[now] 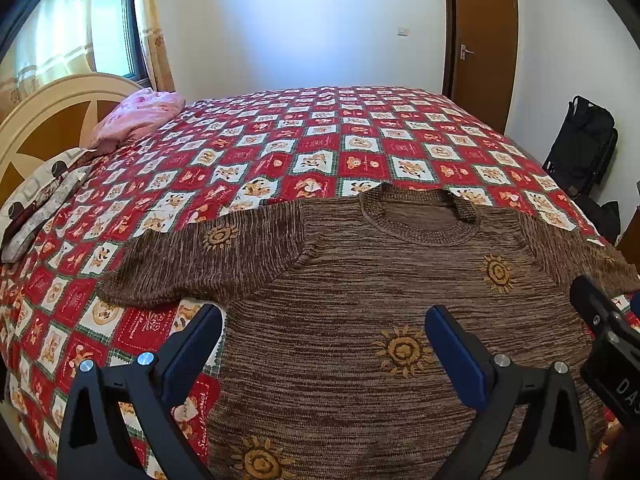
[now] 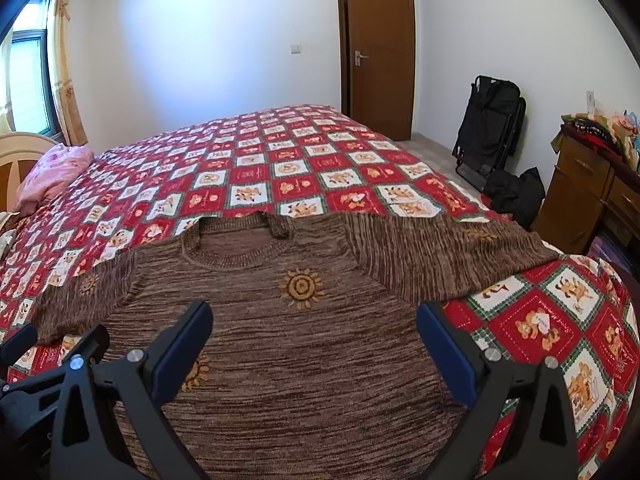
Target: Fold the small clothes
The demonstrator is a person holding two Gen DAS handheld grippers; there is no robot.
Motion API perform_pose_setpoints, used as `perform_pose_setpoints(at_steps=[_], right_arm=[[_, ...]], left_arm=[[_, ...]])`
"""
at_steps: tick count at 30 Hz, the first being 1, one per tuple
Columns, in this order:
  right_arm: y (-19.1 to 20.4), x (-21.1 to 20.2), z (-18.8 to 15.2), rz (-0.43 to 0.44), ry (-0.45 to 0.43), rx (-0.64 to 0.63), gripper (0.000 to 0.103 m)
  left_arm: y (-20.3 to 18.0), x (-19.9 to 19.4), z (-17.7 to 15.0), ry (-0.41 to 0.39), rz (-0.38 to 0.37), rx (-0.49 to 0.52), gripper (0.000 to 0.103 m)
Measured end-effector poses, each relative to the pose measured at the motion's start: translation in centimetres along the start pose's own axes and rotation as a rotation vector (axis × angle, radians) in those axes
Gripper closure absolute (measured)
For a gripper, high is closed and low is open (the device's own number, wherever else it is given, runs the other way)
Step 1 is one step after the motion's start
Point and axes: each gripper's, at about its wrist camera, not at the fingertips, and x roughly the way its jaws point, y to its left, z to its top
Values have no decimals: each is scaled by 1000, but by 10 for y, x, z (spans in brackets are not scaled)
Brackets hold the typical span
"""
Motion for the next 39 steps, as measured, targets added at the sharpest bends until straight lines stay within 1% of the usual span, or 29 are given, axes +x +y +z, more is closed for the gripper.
perform_pose_setpoints(at_steps=[7,10,15,19,28,39], right_arm=[[-2,-3,2,3,-1,2,0],[-2,0,4,-4,6,3,0],[-4,3,3,-4,19,8,0],[-4,4,3,-7,25,8,0],[-7,9,3,-9,36,14,0],[-15,13,7,-16,47,30,0]], left_arm=[[-1,4,0,13,39,4,1],[-3,6,-2,24,33,14,1],[-7,4,-2,6,44,28,1],[-8,7,-3,21,33,26,1],[-15,16,-3,45,75,61,1],[-18,21,-2,52,72,71,1]])
